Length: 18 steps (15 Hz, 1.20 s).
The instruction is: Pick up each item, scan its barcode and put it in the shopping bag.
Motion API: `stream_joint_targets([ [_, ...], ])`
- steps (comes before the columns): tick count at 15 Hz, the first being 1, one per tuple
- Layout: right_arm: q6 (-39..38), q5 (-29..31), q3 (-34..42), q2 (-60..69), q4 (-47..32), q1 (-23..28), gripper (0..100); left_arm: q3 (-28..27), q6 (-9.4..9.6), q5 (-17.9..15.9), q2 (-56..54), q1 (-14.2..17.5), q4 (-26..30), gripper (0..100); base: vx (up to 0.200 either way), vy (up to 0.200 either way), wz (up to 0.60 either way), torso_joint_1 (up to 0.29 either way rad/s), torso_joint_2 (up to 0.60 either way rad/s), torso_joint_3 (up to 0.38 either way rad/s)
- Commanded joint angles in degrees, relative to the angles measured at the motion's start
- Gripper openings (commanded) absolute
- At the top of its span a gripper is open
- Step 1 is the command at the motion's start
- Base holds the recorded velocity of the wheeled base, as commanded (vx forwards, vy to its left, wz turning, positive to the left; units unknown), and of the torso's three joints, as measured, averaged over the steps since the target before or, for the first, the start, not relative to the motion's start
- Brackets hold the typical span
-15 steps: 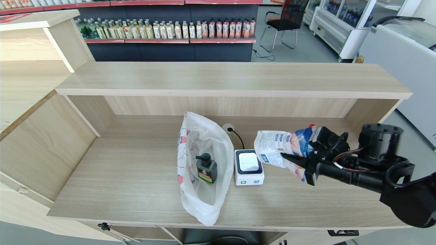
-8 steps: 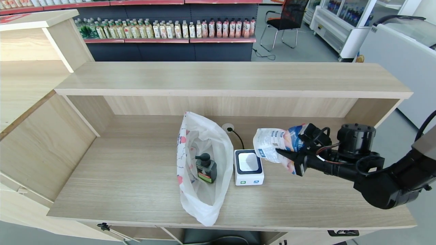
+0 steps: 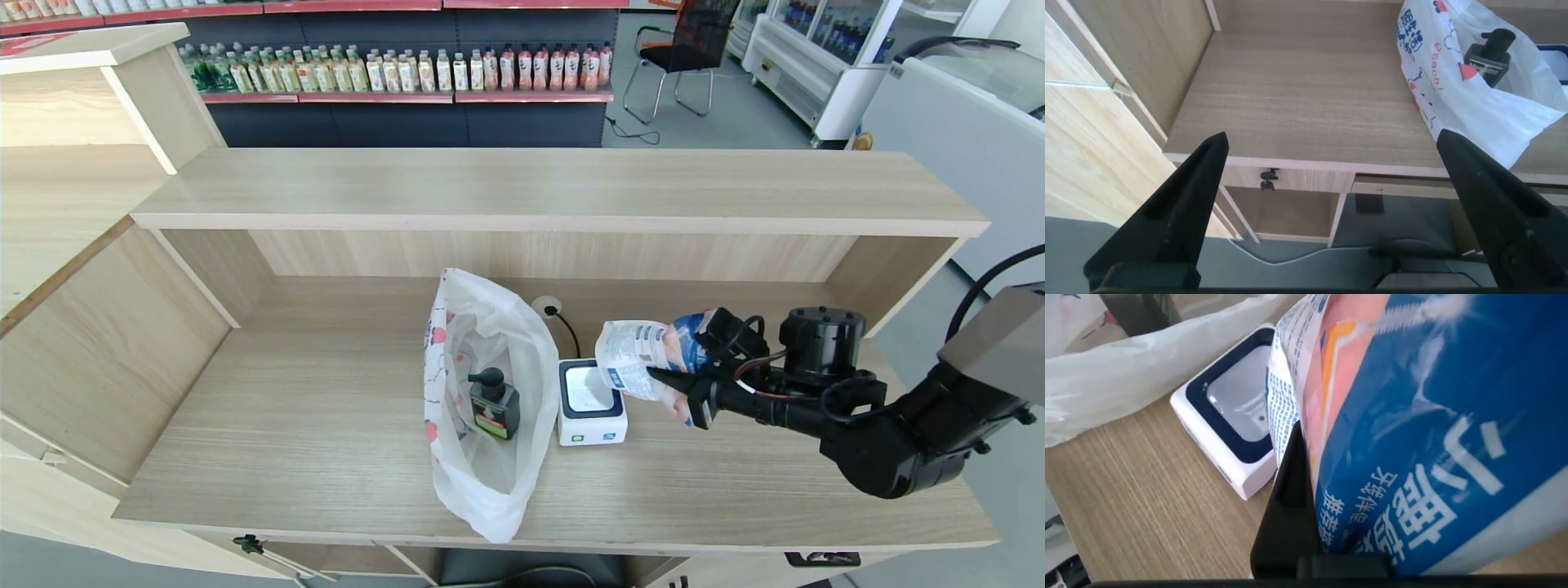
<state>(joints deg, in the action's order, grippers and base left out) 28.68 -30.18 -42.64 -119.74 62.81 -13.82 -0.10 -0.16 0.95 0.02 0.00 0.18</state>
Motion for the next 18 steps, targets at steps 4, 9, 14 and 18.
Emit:
stream_joint_targets([
  [4, 0.85, -0.05, -2.36, -2.70, 0.12, -1.47, 0, 0.01, 0.07, 0.02, -0.02, 0.00, -0.01, 100, 0.000, 0.000, 0.00, 0.000, 0.00, 0.000],
  [9, 0.76, -4.01, -8.16, -0.41, -2.16, -4.55, 0, 0.01, 0.07, 0.02, -0.02, 0.00, -0.01, 100, 0.000, 0.000, 0.00, 0.000, 0.00, 0.000],
  [14, 3.66, -4.01, -6.75, -1.55, -2.43, -5.60, 0, 0.01, 0.07, 0.02, -0.02, 0.00, -0.01, 100, 0.000, 0.000, 0.00, 0.000, 0.00, 0.000],
  [18, 9.72, -4.01, -4.29, -3.22, -2.25, -2.79, 0, 0.01, 0.07, 0.02, -0.02, 0.00, -0.01, 100, 0.000, 0.000, 0.00, 0.000, 0.00, 0.000],
])
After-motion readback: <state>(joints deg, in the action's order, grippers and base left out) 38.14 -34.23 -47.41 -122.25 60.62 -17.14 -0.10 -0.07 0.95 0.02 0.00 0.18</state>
